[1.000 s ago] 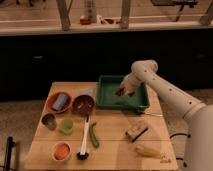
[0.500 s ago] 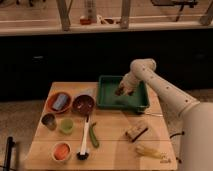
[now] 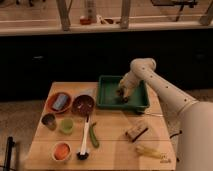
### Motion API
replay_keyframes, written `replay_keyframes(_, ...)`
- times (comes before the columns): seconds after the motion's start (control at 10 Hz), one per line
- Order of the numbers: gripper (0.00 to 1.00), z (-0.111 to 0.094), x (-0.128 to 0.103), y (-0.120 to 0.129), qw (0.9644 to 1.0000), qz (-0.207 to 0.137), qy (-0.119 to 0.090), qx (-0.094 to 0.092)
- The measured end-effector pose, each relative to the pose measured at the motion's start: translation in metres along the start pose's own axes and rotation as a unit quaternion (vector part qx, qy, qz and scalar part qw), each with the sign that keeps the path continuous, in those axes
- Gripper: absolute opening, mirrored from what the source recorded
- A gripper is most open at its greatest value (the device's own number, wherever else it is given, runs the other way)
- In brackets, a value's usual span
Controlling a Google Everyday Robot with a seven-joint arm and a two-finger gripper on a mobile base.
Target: Place grapes in tray
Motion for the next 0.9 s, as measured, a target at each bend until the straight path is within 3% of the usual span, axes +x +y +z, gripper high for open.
replay_keyframes(0.9, 0.8, -0.0038, 0.0027, -0.0004, 1.0, -0.002, 0.001, -0.005)
